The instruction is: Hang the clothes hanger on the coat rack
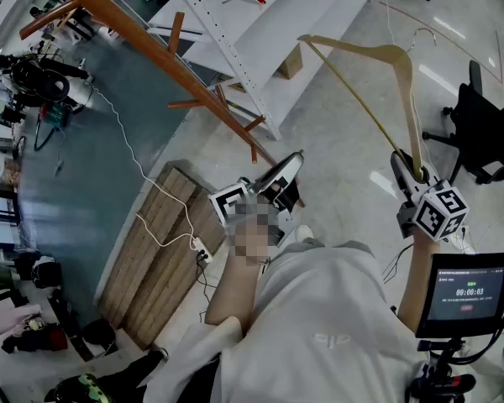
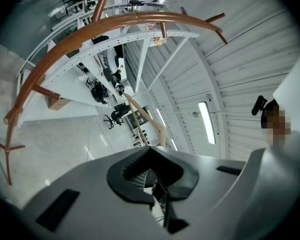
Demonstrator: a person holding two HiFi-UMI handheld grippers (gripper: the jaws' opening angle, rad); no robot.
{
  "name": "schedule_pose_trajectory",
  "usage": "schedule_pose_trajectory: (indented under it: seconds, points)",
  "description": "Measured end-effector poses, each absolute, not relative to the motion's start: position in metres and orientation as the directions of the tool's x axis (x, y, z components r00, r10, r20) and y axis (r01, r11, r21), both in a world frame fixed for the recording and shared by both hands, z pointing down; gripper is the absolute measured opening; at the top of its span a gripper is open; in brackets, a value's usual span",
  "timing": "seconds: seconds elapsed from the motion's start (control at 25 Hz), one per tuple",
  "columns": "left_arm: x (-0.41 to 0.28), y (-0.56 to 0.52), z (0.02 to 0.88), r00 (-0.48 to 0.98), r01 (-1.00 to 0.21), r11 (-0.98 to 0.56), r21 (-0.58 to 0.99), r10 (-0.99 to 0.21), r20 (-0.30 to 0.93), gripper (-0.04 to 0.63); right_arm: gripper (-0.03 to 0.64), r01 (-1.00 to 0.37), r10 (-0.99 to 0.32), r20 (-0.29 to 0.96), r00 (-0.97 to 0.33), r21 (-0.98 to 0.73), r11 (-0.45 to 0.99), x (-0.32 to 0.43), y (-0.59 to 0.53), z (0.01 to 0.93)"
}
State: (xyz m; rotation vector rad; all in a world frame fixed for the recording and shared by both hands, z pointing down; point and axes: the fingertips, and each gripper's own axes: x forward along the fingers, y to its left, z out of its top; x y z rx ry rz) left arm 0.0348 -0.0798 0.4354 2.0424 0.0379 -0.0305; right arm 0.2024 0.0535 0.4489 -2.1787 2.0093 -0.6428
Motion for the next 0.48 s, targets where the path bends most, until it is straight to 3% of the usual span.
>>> schedule_pose_trajectory:
  seconds: [0.48]
  points:
    - [0.025,-0.099,0.424,0.998,0.027,-0.447,0.894,-0.043,-0.052,0.006,0.041,-0.923,-0.971,0.220,-0.096,-0.385,0.004,0.177,-0.006,0.445]
